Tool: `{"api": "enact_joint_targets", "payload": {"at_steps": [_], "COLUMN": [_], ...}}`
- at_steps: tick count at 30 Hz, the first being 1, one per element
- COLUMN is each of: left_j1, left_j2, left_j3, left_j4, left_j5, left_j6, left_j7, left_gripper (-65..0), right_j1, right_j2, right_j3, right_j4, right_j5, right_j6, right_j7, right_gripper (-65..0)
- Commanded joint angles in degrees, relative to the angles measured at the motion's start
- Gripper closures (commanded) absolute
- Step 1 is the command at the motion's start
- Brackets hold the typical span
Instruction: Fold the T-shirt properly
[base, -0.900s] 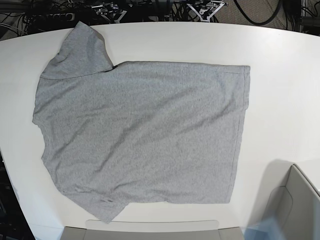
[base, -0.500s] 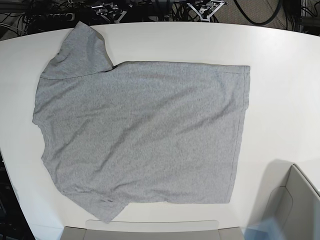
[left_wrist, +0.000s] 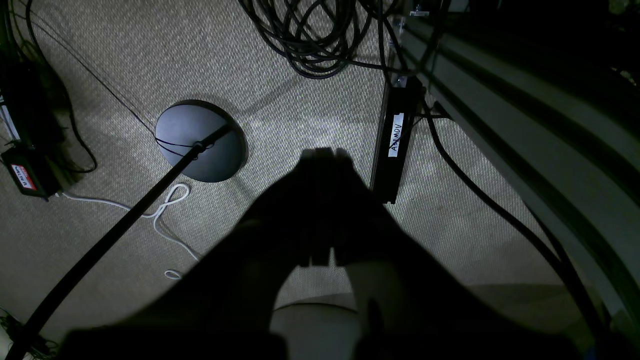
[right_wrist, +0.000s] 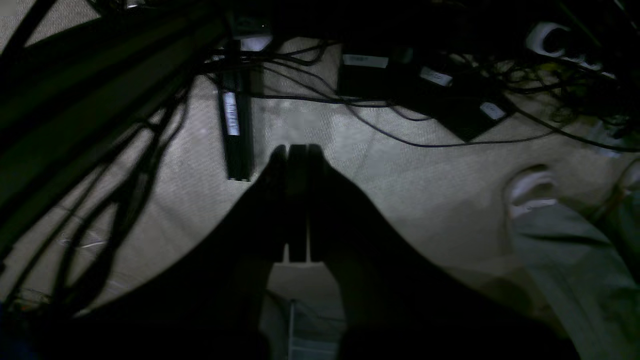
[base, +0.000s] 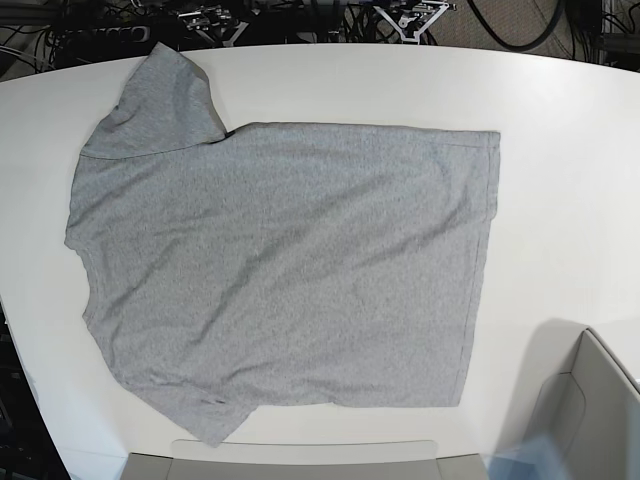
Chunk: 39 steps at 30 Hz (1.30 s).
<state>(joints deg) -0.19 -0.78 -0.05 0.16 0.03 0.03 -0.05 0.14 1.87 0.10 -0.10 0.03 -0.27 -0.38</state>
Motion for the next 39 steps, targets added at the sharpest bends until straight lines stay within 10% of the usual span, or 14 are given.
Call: {"api": "enact_joint_targets", "payload": {"at_steps": [1,15,21,39], "left_j1": [-0.03,0.85,6.47,12.89], "left_j2": [0.29,0.29,0.20,-0.76], "left_j3": [-0.08,-0.25,-0.25,-7.64], "left_j4": [-0.03,0.23,0.06,-0.12], "left_j5": [0.27,0.01,0.01,0.01], "left_j6": [0.27,0.10,0.10,0.01], "left_j7": [0.19,-1.13,-17.13,-33.84], "left_gripper": [-0.2,-0.3,-0.4,-0.4], "right_j1": [0.08,-0.19,-3.35,-15.66], "right_j2": [0.29,1.69,3.80,5.47], "right_j3": [-0.05,-0.14,0.39,0.39], "right_j4": [0.10,0.10,0.14,0.10], "right_j5": [0.01,0.01,0.27,0.36], "right_j6": [0.05,0.05,0.05,0.05], "right_j7": [0.25,0.25,1.57,29.96], "right_gripper": [-0.2,0.0,0.0,0.0]}}
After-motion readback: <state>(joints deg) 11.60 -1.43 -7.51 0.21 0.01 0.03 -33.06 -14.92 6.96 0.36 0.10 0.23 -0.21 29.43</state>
